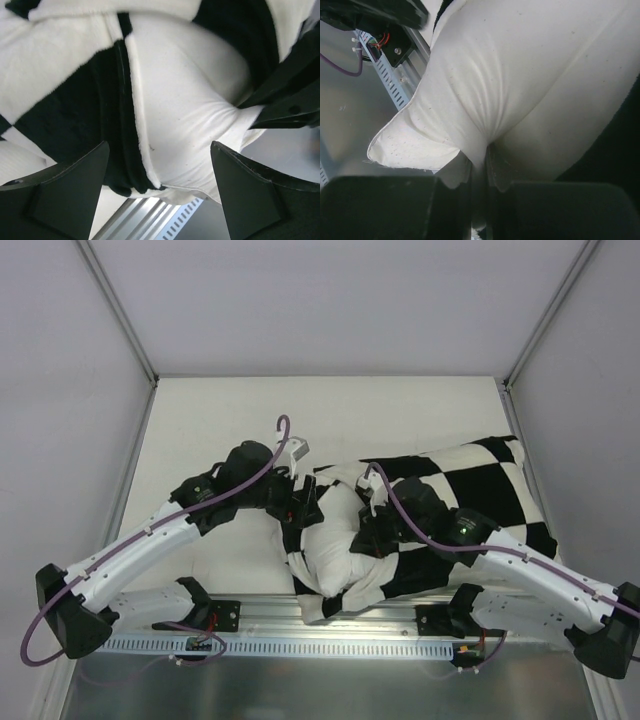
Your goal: Remove the pillowcase from the pillow
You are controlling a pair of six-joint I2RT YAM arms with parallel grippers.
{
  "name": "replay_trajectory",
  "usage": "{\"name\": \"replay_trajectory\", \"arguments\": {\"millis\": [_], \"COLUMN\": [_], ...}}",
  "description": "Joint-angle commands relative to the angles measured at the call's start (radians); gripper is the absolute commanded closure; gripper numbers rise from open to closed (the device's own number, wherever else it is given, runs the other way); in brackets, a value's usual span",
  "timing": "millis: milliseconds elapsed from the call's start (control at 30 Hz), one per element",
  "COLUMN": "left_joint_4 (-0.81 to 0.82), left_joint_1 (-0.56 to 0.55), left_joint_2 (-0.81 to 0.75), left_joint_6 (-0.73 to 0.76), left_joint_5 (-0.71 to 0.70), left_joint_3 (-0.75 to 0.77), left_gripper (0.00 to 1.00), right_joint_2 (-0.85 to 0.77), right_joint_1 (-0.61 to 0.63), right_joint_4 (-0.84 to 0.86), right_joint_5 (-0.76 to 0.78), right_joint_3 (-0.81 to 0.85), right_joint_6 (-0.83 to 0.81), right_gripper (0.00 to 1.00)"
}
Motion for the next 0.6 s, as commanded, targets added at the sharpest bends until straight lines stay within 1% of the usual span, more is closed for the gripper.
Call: {"name": "replay_trajectory", "arguments": {"millis": [0, 33, 67, 133, 167, 200, 233, 267, 300, 333, 467, 500, 533, 567], "left_joint_4": [-0.078, -0.078, -0.078, -0.076, -0.076, -0.078, -0.078, -0.076, -0.076, -0.076, -0.041, -0.023, -0.016, -0.012], "left_joint_1": [-0.023, -0.023, -0.023, -0.023, -0.023, -0.022, -0.009, 0.004, 0.021, 0.061, 0.135, 0.147, 0.162, 0.194], "left_joint_2": [0.062, 0.074, 0.087, 0.119, 0.128, 0.148, 0.157, 0.163, 0.171, 0.171, 0.136, 0.139, 0.146, 0.156], "left_joint_6": [0.034, 0.030, 0.026, 0.012, 0.006, -0.005, -0.019, -0.025, -0.037, -0.060, -0.074, -0.074, -0.085, -0.092], "left_joint_5": [-0.142, -0.169, -0.182, -0.205, -0.259, -0.307, -0.339, -0.355, -0.352, -0.344, -0.289, -0.275, -0.243, -0.232], "left_joint_3": [-0.028, -0.034, -0.040, -0.047, -0.050, -0.050, -0.051, -0.053, -0.053, -0.053, -0.065, -0.067, -0.065, -0.063], "left_gripper": [0.18, 0.19, 0.22, 0.26, 0.36, 0.43, 0.49, 0.53, 0.64, 0.67, 0.77, 0.82, 0.93, 0.99], "right_joint_2": [0.021, 0.024, 0.025, 0.021, 0.019, 0.010, 0.004, -0.004, -0.026, -0.042, -0.143, -0.163, -0.206, -0.227], "right_joint_1": [-0.005, -0.005, -0.006, -0.008, -0.008, -0.008, -0.008, -0.008, -0.009, -0.009, -0.043, -0.064, -0.074, -0.081], "right_joint_4": [0.038, 0.038, 0.038, 0.040, 0.038, 0.040, 0.037, 0.032, 0.017, 0.008, -0.058, -0.075, -0.083, -0.092], "right_joint_5": [0.017, 0.023, 0.024, 0.026, 0.026, 0.024, 0.021, 0.020, 0.021, 0.033, 0.083, 0.083, 0.089, 0.092], "right_joint_3": [0.085, 0.091, 0.096, 0.104, 0.104, 0.101, 0.098, 0.093, 0.079, 0.069, 0.004, -0.007, -0.028, -0.037], "right_joint_6": [-0.031, -0.029, -0.031, -0.033, -0.036, -0.039, -0.037, -0.039, -0.037, -0.066, -0.063, -0.053, -0.049, -0.049], "right_gripper": [0.99, 0.99, 1.00, 0.99, 0.99, 0.99, 0.99, 0.99, 0.99, 1.00, 0.99, 0.99, 0.99, 0.99]}}
